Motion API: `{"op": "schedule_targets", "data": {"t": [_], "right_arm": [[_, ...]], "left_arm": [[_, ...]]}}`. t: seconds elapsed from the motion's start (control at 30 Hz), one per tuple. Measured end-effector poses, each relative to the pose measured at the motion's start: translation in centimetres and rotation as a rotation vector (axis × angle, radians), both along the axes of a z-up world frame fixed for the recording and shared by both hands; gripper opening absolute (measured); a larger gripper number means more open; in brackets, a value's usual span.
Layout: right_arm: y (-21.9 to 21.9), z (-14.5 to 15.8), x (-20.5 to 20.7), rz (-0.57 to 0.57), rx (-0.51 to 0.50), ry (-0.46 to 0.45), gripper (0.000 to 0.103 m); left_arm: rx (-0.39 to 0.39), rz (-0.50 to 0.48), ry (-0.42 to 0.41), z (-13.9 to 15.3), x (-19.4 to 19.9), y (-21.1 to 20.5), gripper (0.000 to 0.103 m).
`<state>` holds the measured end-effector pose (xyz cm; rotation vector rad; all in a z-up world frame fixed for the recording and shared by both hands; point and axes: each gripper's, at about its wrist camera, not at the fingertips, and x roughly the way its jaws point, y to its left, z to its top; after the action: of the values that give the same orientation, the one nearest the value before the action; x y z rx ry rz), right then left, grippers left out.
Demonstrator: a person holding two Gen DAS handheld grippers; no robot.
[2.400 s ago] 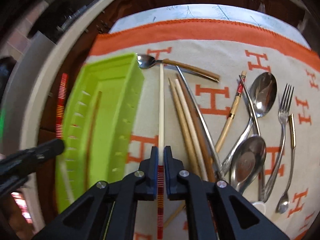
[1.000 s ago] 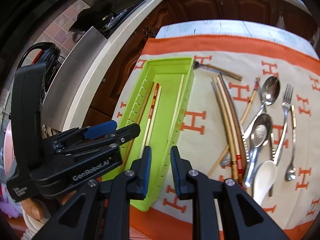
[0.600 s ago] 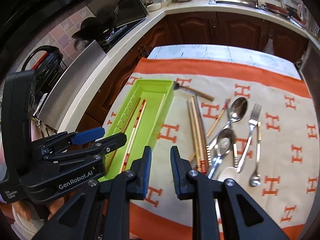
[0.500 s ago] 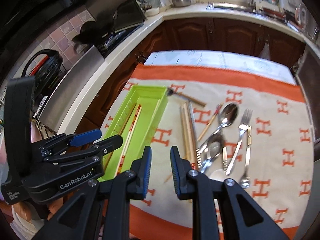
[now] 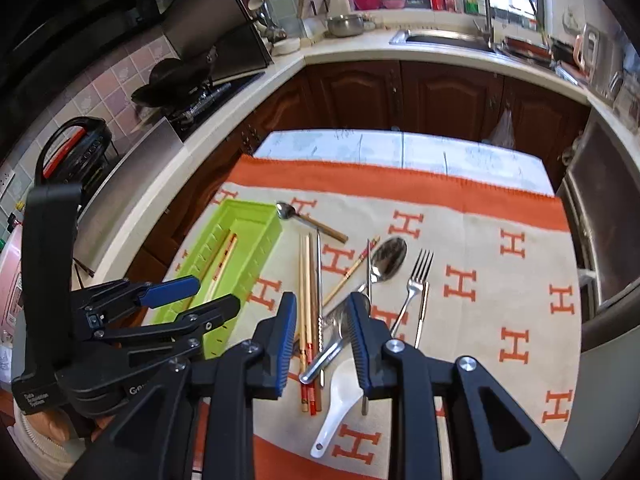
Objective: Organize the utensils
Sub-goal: 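Move the open left tool back over the chopstick pile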
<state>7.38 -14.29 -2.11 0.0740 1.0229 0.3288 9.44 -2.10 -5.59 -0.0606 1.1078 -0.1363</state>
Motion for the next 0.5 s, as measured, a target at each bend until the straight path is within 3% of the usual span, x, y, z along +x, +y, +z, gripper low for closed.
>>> {"op": "schedule_targets", "data": {"t": [0.17,0.4,0.5], "right_arm": [[-0.7,-3.2,0.5,-0.002,0.004,0.056,0.026],[-1.6,-7.0,1.8,-0.005,0.010,0.124,0.026],[-2.0,-8.3,2.5,-0.011,0.019,0.152,0.026]], "left_arm": [[-0.005,0.000,0.042,-2.9,1.3,-1.2,0.045],[-0.076,0.025,0.121,-7.6,3.3,-0.5,0.045],[-0.109,0.039,0.165,-9.7,4.2,-0.1,0.038]]}}
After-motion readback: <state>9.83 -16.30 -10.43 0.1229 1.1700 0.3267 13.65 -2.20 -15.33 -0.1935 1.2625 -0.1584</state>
